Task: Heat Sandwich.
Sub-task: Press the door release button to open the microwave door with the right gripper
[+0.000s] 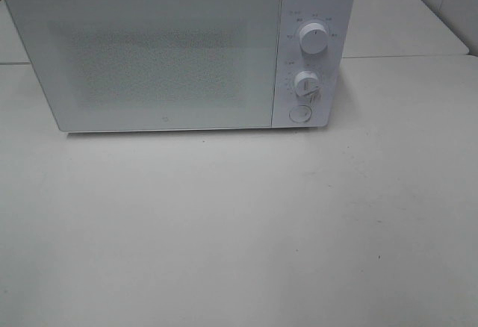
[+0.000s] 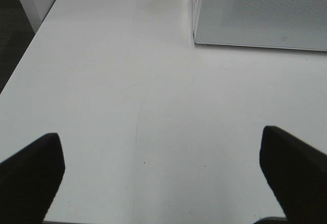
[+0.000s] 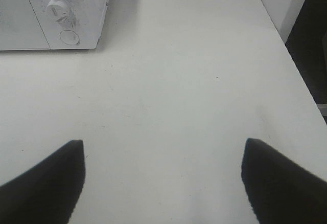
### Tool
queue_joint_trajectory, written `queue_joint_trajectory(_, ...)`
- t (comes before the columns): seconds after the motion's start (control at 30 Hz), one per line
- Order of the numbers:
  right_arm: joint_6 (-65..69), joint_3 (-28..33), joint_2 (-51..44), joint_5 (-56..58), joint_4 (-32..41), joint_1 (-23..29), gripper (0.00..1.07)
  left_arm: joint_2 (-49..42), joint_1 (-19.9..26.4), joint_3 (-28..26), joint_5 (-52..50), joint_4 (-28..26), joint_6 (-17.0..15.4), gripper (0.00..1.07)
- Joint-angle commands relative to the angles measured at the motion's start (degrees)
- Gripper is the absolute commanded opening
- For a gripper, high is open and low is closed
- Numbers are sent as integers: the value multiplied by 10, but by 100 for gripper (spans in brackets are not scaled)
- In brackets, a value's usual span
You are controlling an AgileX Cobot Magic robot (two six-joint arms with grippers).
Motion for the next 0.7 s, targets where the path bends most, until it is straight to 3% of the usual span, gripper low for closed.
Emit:
queue_joint_trajectory(0.03,0,2,-15,-9,1,-5,76,-2,1,0,-5,-1,1,96)
queue_joint_trajectory(0.47,1,-33,14,-30,18,-5,76,-2,1,0,-5,-1,1,96)
queue_joint_trajectory(0.7,2,-36,83,-143,23,-5,76,-2,1,0,-5,-1,1,96)
